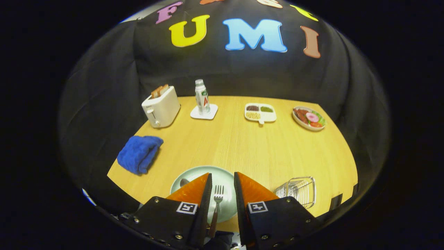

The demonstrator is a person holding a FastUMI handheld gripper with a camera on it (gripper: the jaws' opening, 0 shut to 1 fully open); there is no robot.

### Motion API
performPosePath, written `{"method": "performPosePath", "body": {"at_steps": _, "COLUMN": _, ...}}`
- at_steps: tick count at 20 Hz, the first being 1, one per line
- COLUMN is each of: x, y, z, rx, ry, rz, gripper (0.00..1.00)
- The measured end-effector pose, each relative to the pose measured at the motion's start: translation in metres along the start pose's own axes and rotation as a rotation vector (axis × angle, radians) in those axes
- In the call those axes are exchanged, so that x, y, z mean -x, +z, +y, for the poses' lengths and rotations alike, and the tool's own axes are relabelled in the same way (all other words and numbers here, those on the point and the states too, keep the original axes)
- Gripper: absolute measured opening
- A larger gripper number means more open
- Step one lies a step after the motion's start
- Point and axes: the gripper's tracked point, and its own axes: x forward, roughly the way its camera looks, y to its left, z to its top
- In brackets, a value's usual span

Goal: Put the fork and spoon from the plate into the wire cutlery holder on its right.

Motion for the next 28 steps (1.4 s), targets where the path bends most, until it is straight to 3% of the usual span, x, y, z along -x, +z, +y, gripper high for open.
{"method": "performPosePath", "body": {"at_steps": 7, "x": -0.040, "y": -0.082, "z": 0.007, "rx": -0.006, "ry": 0.013, "rz": 0.237, "gripper": 0.39}}
{"method": "performPosePath", "body": {"at_steps": 15, "x": -0.055, "y": -0.122, "z": 0.008, "rx": -0.030, "ry": 0.004, "rz": 0.379, "gripper": 0.37}}
{"method": "performPosePath", "body": {"at_steps": 16, "x": -0.057, "y": -0.124, "z": 0.010, "rx": -0.039, "ry": 0.008, "rz": 0.391, "gripper": 0.27}}
{"method": "performPosePath", "body": {"at_steps": 20, "x": -0.059, "y": -0.132, "z": 0.019, "rx": -0.097, "ry": 0.030, "rz": 0.452, "gripper": 0.23}}
{"method": "performPosePath", "body": {"at_steps": 21, "x": -0.059, "y": -0.134, "z": 0.020, "rx": -0.123, "ry": 0.043, "rz": 0.464, "gripper": 0.14}}
{"method": "performPosePath", "body": {"at_steps": 25, "x": -0.059, "y": -0.139, "z": 0.021, "rx": -0.143, "ry": 0.041, "rz": 0.488, "gripper": 0.14}}
{"method": "performPosePath", "body": {"at_steps": 26, "x": -0.048, "y": -0.126, "z": 0.017, "rx": -0.142, "ry": 0.033, "rz": 0.492, "gripper": 0.04}}
{"method": "performPosePath", "body": {"at_steps": 28, "x": -0.063, "y": -0.132, "z": 0.019, "rx": -0.147, "ry": 0.030, "rz": 0.486, "gripper": 0.04}}
